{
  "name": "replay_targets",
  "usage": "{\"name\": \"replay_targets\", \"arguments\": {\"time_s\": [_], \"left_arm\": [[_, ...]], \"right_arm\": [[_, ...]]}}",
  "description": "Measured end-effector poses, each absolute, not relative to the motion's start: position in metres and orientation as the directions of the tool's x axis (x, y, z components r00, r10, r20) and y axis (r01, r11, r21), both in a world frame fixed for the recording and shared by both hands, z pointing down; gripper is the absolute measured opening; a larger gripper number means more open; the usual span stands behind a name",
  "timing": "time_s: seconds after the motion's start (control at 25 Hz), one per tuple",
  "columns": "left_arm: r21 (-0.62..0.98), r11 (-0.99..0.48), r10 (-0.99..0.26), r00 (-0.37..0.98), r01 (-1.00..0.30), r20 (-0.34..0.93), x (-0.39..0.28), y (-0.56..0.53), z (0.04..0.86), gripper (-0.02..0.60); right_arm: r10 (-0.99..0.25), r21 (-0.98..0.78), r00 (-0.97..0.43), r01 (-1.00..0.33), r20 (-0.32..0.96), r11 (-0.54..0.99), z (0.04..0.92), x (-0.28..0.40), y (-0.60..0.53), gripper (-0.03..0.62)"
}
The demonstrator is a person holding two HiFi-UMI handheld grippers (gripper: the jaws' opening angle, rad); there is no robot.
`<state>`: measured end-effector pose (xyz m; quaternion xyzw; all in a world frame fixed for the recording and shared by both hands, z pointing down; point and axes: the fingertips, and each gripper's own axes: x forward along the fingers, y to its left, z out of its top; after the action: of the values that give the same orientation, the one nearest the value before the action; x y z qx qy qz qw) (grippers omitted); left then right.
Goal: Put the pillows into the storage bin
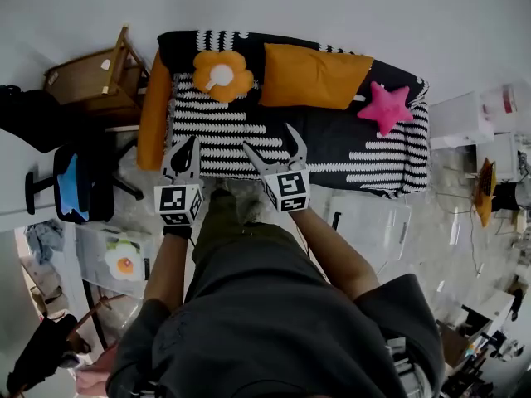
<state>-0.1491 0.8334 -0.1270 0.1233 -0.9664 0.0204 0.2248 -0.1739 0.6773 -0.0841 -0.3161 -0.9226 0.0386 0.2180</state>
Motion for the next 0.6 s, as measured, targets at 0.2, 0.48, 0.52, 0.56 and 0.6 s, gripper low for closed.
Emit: {"name": "replay_targets", "arguments": {"time_s": [0.2, 0.48, 0.52, 0.56, 0.6], "left_arm": [[0.030, 0.966, -0.242, -0.856, -0.257, 0.457, -0.175, 0.848, -0.105, 0.000], [0.061, 0.964, -0.254, -0.831, -0.259, 0.494, -0.224, 0.875, -0.062, 0.000], [0.065, 0.964, -0.255, -0.828, -0.258, 0.499, -0.233, 0.879, -0.054, 0.000], [0.070, 0.964, -0.255, -0.825, -0.256, 0.504, -0.242, 0.884, -0.046, 0.000], [0.073, 0.964, -0.256, -0.822, -0.254, 0.509, -0.251, 0.889, -0.037, 0.000]], "right_arm": [[0.592, -0.207, -0.698, 0.561, 0.404, 0.802, -0.066, -0.201, 0.695, 0.433], [0.577, -0.209, -0.672, 0.550, 0.464, 0.808, -0.024, -0.248, 0.724, 0.433], [0.574, -0.208, -0.668, 0.549, 0.473, 0.810, -0.016, -0.256, 0.728, 0.433], [0.571, -0.208, -0.665, 0.547, 0.481, 0.811, -0.009, -0.264, 0.733, 0.433], [0.568, -0.207, -0.663, 0.544, 0.489, 0.813, 0.000, -0.273, 0.737, 0.433]]}}
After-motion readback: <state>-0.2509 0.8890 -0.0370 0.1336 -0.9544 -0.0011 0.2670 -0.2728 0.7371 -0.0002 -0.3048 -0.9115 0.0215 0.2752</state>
